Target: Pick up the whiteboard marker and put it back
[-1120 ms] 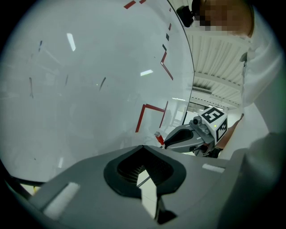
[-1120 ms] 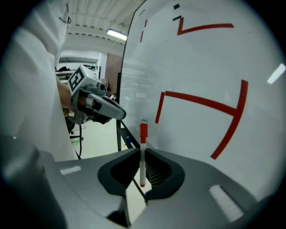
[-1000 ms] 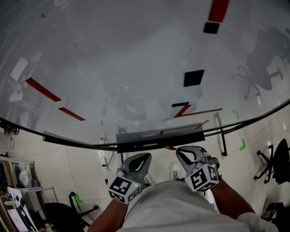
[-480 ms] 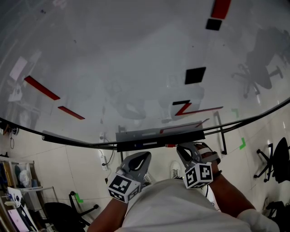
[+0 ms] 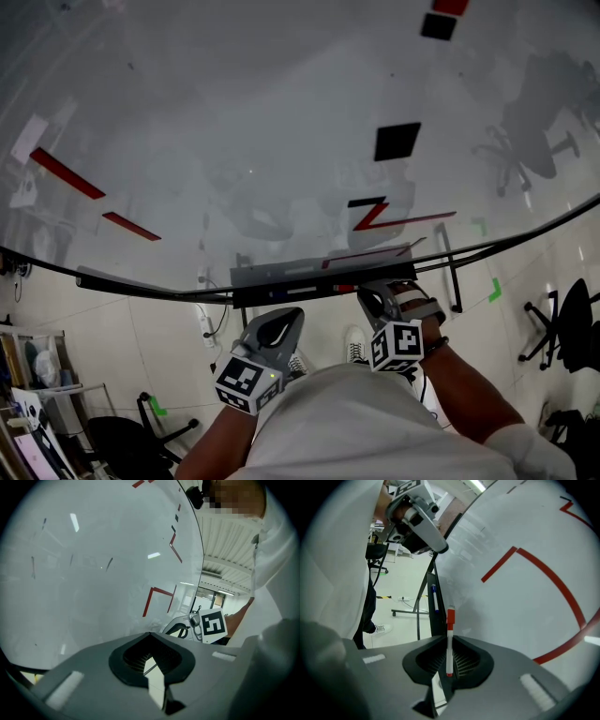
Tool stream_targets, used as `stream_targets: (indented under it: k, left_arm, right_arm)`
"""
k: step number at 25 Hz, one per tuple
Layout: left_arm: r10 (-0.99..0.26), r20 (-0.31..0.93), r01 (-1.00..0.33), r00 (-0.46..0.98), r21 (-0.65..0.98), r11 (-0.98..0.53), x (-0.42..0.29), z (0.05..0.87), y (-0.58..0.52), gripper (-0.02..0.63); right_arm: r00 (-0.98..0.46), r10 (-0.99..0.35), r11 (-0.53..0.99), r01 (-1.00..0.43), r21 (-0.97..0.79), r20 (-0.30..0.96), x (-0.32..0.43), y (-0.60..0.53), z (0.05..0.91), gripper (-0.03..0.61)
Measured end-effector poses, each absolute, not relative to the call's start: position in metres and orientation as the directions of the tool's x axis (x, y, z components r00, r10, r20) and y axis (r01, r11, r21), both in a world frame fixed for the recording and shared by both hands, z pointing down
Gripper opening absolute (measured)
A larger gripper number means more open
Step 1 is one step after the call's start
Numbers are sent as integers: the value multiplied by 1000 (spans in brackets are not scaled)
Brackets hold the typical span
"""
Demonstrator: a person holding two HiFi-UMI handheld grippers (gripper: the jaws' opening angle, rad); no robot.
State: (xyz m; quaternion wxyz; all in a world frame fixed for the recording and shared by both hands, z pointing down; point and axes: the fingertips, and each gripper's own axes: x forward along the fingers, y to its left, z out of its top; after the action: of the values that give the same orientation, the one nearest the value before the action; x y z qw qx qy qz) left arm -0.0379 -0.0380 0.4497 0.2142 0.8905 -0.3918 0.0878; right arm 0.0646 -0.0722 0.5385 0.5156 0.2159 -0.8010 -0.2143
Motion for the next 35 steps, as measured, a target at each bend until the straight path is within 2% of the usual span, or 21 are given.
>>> stream_targets:
  k: [12, 20, 29, 35]
  left_arm:
    - [-664, 324, -739, 674, 316, -595, -39, 451, -36, 17]
    - [-660, 334, -740, 673, 319, -593, -39, 455, -32, 17]
    - [-651, 338, -734, 679, 326, -596, -37, 456, -29, 17]
    - [-651, 341, -735, 678, 324, -596, -38, 455, -30, 17]
  right_arm:
    - [-319, -543, 827, -44, 560, 777, 68, -82, 570, 40]
    - [-291, -552, 797, 92, 597, 782, 59, -84, 584, 40]
    - [-266, -549, 796, 124, 593, 792, 62, -89, 591, 40]
    - [-254, -549, 811, 68, 580, 797, 66, -91, 589, 66]
